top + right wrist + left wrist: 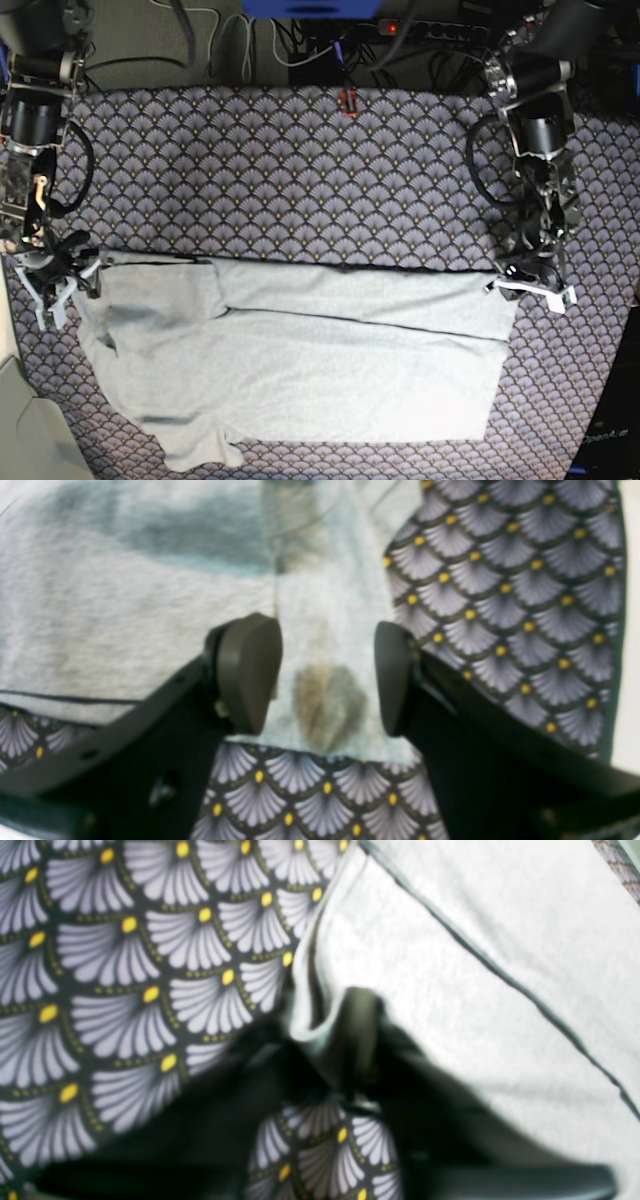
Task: Fold the T-shirt properly
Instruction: 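Regrasp the folded edge of the shirt with both grippers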
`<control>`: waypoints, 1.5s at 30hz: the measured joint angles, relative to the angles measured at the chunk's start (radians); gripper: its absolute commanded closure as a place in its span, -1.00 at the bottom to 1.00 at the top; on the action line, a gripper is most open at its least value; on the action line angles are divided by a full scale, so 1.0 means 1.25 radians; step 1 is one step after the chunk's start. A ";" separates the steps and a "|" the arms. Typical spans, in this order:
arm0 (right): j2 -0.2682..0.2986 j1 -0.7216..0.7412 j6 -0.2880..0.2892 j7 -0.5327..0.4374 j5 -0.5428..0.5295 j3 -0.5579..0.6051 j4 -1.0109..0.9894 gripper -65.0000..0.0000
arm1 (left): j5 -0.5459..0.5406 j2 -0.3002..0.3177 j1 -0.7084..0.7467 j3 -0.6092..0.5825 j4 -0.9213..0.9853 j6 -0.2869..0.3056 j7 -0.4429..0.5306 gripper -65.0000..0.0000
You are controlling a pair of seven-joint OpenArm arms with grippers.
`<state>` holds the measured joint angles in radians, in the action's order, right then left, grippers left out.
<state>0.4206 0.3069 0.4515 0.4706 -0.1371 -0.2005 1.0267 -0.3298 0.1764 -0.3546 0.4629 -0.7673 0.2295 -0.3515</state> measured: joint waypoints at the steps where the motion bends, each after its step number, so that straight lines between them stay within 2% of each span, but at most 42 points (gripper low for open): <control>1: -0.001 0.000 0.000 0.001 -0.001 -0.013 0.000 -0.06 | -0.001 0.000 0.000 0.000 0.000 0.000 -0.002 1.00; 6: 0.003 0.000 0.000 0.000 0.000 -0.054 0.000 -0.06 | -0.001 0.000 0.000 0.000 -0.001 0.000 -0.005 0.96; 11: 0.003 0.000 0.000 0.003 0.000 -0.057 0.000 -0.06 | -0.001 0.000 0.000 0.000 -0.001 0.000 -0.005 0.96; 14: -0.001 0.002 0.000 0.057 -0.003 -0.078 0.000 -0.06 | -0.001 0.000 0.000 0.000 -0.001 0.000 -0.005 0.96; 17: 0.000 0.002 0.001 0.066 -0.002 -0.111 0.000 -0.06 | -0.001 0.000 0.000 0.000 -0.001 0.000 -0.005 0.96; 29: 0.000 -0.021 0.000 0.061 -0.005 -0.111 0.000 -0.06 | 0.000 0.000 0.000 0.000 -0.002 0.000 -0.006 0.96; 41: -0.033 -0.068 0.000 0.062 -0.004 -0.112 -0.001 -0.05 | -0.001 0.009 0.000 -0.001 -0.002 0.002 -0.016 0.96; 43: -0.036 -0.069 0.000 0.061 -0.004 -0.111 -0.001 0.03 | -0.001 0.009 0.001 -0.001 -0.002 0.003 -0.017 0.96; 45: -0.037 -0.069 0.000 0.061 -0.004 -0.111 -0.001 0.23 | -0.004 0.009 0.002 -0.001 -0.002 0.003 -0.014 0.96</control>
<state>0.3748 0.2211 0.4519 0.5465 -0.1417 -0.3393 1.0252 -0.3344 0.1879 -0.3519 0.4622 -0.7704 0.2333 -0.3691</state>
